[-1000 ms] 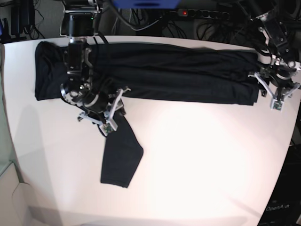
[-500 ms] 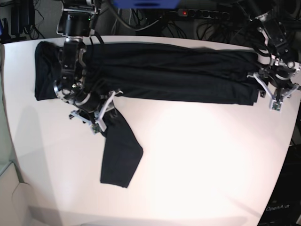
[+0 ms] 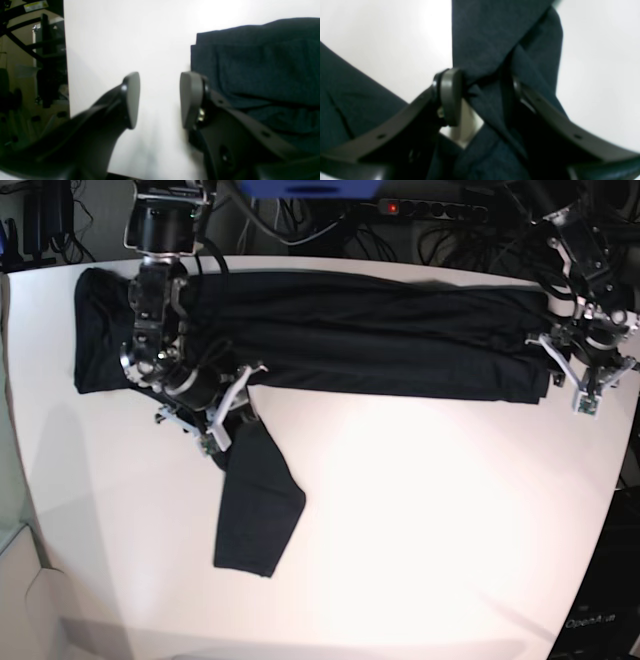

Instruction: Fold the T-shirt properly

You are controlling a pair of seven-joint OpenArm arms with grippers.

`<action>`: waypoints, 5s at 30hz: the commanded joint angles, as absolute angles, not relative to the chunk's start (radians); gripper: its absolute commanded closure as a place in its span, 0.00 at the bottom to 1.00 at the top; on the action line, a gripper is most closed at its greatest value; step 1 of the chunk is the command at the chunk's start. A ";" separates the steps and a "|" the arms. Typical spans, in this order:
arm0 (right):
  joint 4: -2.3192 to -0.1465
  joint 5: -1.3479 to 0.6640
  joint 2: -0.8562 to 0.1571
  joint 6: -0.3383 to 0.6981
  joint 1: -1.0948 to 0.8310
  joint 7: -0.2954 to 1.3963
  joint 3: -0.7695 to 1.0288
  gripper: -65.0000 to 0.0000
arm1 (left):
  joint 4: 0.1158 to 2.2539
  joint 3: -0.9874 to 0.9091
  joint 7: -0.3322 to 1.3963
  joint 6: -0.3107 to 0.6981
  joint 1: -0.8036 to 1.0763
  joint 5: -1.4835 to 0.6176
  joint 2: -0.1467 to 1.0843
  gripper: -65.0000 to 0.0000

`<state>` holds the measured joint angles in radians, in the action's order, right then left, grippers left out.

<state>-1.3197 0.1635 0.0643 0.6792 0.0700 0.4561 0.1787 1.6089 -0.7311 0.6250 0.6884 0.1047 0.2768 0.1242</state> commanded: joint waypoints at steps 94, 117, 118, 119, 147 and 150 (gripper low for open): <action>-1.847 0.165 0.038 0.490 -0.406 0.524 -0.360 0.44 | 1.639 -0.731 0.607 0.685 0.018 0.269 0.142 0.60; -1.928 0.165 -0.114 0.698 -0.335 0.533 0.570 0.44 | 1.589 0.183 0.763 0.507 -0.231 0.278 -0.157 0.60; -1.928 0.165 -0.113 0.698 -0.326 0.535 0.602 0.44 | 1.569 0.246 0.763 0.464 -0.228 0.277 -0.157 0.60; -1.926 0.165 -0.113 0.698 -0.318 0.535 0.627 0.44 | 1.550 0.292 0.763 0.427 -0.220 0.277 -0.157 0.60; -1.926 0.165 -0.091 0.698 -0.306 0.529 0.690 0.44 | 1.322 0.472 0.719 0.219 -0.154 0.268 -0.157 0.60; -1.926 0.165 -0.091 0.698 -0.306 0.529 0.690 0.44 | 1.331 0.472 0.719 0.220 -0.153 0.249 -0.157 0.60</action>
<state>-1.9091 0.1715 -0.0803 0.7021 -0.3107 0.5495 0.6861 1.3128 0.4713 0.7353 0.2237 -0.1371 0.2550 -0.1448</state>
